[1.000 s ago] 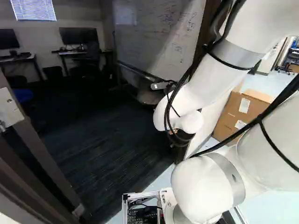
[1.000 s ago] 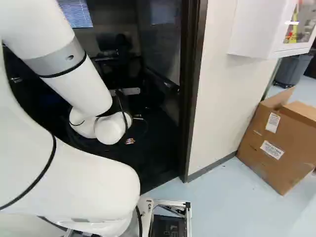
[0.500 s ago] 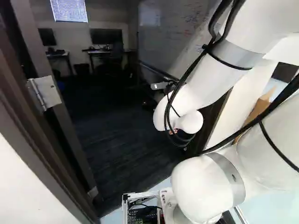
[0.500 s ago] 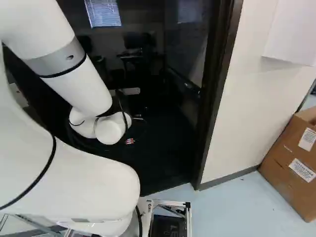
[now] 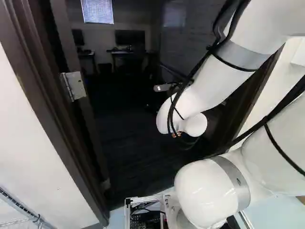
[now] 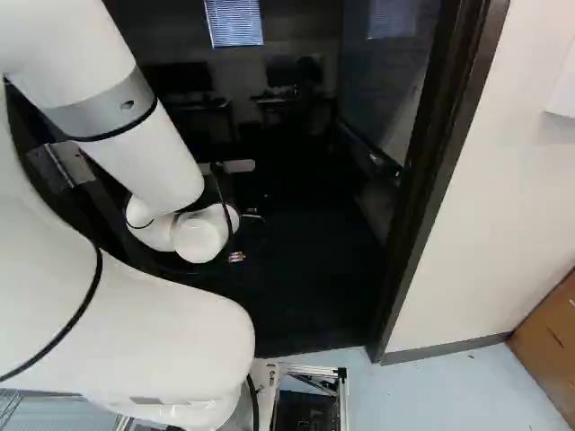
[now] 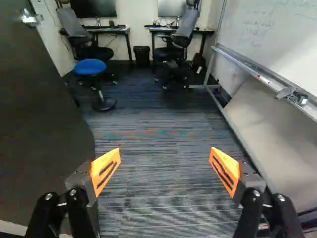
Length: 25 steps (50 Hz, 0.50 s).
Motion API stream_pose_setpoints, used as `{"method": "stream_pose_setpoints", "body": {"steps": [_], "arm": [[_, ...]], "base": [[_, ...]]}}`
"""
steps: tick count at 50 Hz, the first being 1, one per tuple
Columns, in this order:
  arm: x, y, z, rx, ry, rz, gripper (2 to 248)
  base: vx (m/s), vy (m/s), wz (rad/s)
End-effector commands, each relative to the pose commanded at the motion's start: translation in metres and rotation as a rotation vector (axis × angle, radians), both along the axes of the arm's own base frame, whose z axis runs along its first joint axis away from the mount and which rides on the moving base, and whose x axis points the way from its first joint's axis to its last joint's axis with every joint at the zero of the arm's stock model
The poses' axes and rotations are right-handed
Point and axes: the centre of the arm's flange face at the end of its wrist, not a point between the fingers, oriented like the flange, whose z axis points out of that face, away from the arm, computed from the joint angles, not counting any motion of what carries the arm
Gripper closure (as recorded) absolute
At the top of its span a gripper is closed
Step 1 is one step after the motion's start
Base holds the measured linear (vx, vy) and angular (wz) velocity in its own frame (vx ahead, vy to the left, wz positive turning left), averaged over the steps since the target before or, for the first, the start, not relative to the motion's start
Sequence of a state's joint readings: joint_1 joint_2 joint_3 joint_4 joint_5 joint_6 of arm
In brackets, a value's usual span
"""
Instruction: Open the door and move inside
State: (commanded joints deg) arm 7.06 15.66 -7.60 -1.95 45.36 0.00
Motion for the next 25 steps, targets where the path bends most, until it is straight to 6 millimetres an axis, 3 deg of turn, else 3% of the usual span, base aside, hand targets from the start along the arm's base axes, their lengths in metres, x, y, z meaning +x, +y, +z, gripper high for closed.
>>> {"method": "stream_pose_setpoints", "body": {"steps": [12, 25], "arm": [[0.0000, 0.0000, 0.0000, 0.000, 0.000, 0.000, 3], [0.0000, 0.0000, 0.0000, 0.000, 0.000, 0.000, 3]], "base": [[0.036, -0.003, 0.206], [0.066, -0.047, 0.014]]}}
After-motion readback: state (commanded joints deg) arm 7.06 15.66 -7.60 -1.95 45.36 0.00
